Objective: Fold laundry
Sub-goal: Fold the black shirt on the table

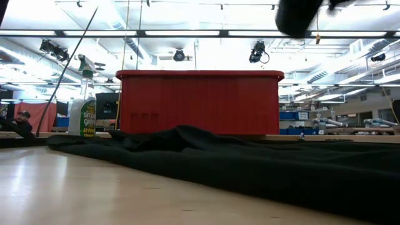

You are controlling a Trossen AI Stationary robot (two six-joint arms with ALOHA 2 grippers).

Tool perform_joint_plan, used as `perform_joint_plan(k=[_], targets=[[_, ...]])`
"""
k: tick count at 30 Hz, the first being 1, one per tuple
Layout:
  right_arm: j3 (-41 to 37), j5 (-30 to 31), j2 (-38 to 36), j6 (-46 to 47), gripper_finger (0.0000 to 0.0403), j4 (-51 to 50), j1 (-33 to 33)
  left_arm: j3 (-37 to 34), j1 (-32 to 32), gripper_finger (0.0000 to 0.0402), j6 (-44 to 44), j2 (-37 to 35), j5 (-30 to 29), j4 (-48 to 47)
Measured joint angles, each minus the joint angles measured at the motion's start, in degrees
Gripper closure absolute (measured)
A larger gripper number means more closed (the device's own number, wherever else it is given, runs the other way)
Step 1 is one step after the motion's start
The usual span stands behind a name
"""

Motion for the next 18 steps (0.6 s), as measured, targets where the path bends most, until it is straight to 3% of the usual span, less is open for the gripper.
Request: perform_joint_plan(k=[6, 11, 18], targets=[[0.02, -0.54, 5.82, -5.59, 0.0173, 0.41, 3.63, 0.00, 0.13, 0.0182, 6.92, 3.20, 1.10, 0.45], [0.07, -2.86, 11.24, -7.57, 0.0167, 4.06, 4.33, 0.02, 1.72, 0.0182, 11.68, 3.71, 7.56, -2.35], [0.40, -0.62, 14.56, -6.94, 0.0179, 6.36, 3.48, 0.02, 4.90, 0.0182, 6.93, 3.69, 7.48, -6.63]])
